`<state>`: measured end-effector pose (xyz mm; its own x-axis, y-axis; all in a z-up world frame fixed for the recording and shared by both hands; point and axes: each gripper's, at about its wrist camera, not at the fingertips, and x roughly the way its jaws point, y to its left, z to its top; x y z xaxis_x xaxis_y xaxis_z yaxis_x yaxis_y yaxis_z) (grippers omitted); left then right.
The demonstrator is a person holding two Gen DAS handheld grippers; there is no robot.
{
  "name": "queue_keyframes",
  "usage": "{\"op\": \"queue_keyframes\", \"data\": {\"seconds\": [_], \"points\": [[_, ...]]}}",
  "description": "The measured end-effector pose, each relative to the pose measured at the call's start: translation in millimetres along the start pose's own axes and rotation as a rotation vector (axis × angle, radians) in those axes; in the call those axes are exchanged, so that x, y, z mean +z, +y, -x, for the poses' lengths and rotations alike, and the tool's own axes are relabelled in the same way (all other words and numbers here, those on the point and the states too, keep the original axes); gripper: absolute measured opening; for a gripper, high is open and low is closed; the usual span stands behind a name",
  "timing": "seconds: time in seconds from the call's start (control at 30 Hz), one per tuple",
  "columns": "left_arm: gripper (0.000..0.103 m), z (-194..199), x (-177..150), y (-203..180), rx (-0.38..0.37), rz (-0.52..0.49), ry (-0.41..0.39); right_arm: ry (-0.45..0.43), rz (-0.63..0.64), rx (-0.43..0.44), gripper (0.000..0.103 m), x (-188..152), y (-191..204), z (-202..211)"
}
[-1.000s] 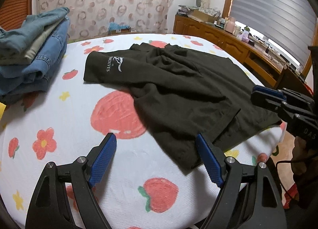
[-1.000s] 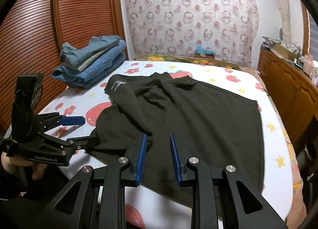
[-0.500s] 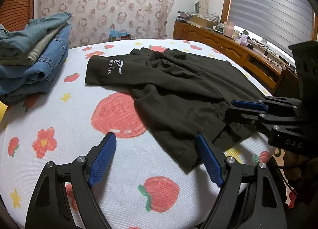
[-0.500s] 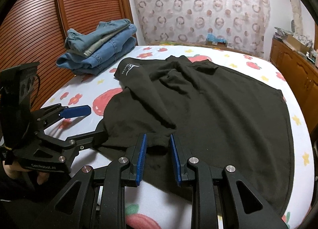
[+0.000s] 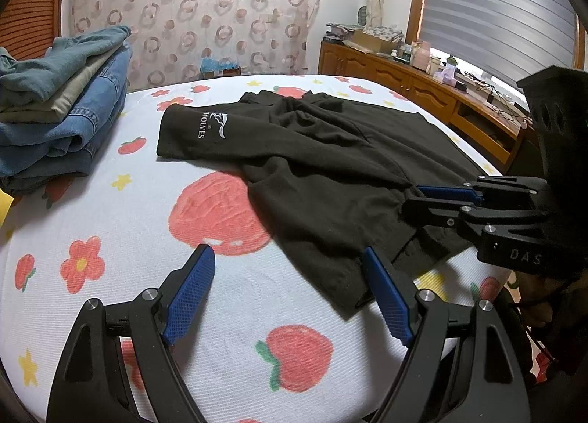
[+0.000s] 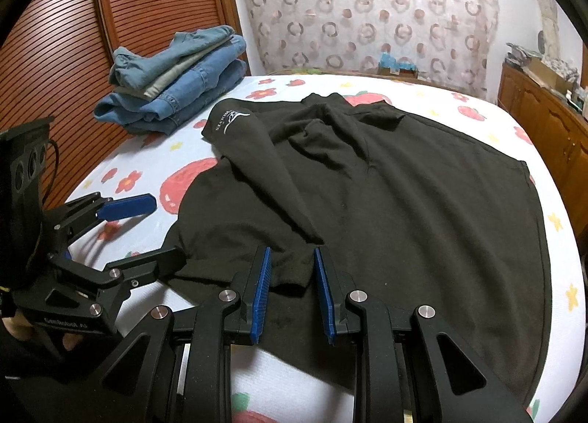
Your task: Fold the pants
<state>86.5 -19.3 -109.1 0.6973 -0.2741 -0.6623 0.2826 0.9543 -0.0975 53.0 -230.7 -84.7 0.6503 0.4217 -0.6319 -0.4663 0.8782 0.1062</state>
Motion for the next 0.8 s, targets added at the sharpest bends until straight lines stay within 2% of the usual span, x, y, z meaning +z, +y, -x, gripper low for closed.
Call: {"op": "queue_keyframes", "data": {"seconds": [0.07,0.1,0.2,0.4,0.5,0.8], "points": [[0.083,-0.2,0.1,0.0,-0.001,0.001,0.002,-0.003,0.006,0.003,0.018,0.2,0.6,1.1],[0.083,-0.2,0.1,0.0,-0.001,0.001,0.003,-0.009,0.014,0.005,0.011,0.7,2.3,2.3],[0.083,0.8,1.4,1.7,-0.008,0.018,0.017,-0.042,0.052,-0.008,0.006,2.5,8.5,11.4],[0.083,14.2,8.7,1.7,-0.028,0.039,-0.010,-0.169,0.110,-0.038,0.005,10.6,20.1,50.7],[0.083,22.5,13.9,-2.9,-0.032,0.033,-0.028,-0.218,0.170,-0.132,0.005,11.8,26.8,69.1],[0.083,26.6,30.7,-18.5,-0.060,-0.003,-0.039,-0.294,0.135,-0.184,0.005,2.4,17.0,114.2]]}}
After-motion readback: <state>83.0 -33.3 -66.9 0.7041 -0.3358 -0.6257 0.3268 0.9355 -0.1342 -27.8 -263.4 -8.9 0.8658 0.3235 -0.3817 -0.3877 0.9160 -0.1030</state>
